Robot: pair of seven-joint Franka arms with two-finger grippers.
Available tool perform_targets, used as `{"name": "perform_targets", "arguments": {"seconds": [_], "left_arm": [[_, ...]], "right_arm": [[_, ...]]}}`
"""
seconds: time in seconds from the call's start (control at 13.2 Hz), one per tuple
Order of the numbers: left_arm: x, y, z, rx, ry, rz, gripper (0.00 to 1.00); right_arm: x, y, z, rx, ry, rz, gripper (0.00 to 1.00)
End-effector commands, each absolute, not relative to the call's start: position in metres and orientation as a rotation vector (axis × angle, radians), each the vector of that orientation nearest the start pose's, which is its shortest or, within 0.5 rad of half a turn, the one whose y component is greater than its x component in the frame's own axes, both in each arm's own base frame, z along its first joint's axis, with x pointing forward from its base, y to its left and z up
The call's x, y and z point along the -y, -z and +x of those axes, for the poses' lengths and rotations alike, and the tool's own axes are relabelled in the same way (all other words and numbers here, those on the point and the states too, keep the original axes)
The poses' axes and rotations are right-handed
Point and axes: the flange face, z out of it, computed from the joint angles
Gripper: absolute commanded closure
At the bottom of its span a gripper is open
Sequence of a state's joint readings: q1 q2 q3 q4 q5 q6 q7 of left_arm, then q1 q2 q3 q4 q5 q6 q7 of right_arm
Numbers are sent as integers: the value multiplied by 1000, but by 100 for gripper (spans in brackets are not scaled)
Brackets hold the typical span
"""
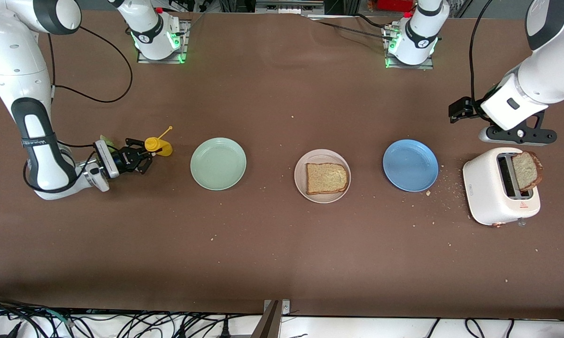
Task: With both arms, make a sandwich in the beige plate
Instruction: 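Set the mustard bottle upright, open the right gripper and withdraw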
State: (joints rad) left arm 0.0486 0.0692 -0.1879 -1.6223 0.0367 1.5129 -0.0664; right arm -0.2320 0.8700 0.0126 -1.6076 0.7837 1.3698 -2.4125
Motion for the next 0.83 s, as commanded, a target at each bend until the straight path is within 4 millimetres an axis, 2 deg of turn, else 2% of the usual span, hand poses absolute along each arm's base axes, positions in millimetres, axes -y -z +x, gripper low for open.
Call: {"name": "perform_targets", "arguments": {"seconds": [0.0, 0.15, 0.3, 0.46, 0.68, 0.76], "left_arm": [[70, -564, 553, -123, -266, -3095, 0], [67, -564, 553, -118, -267, -3095, 0], [67, -564, 553, -118, -267, -3095, 0], [67, -564, 553, -118, -267, -3095, 0], [67, -564, 553, -118, -267, -3095, 0], [66, -564, 553, -116, -267, -3096, 0]], "right_arm": [[40, -123, 579, 1495, 585, -1103, 65], [39, -124, 579, 1485, 564, -1116, 35], [42, -123, 578, 1443, 506, -1164, 17], [46, -132, 580, 1405, 458, -1218, 9], [66, -148, 595, 1344, 323, -1374, 9], [76, -161, 599, 1329, 258, -1443, 9]]}}
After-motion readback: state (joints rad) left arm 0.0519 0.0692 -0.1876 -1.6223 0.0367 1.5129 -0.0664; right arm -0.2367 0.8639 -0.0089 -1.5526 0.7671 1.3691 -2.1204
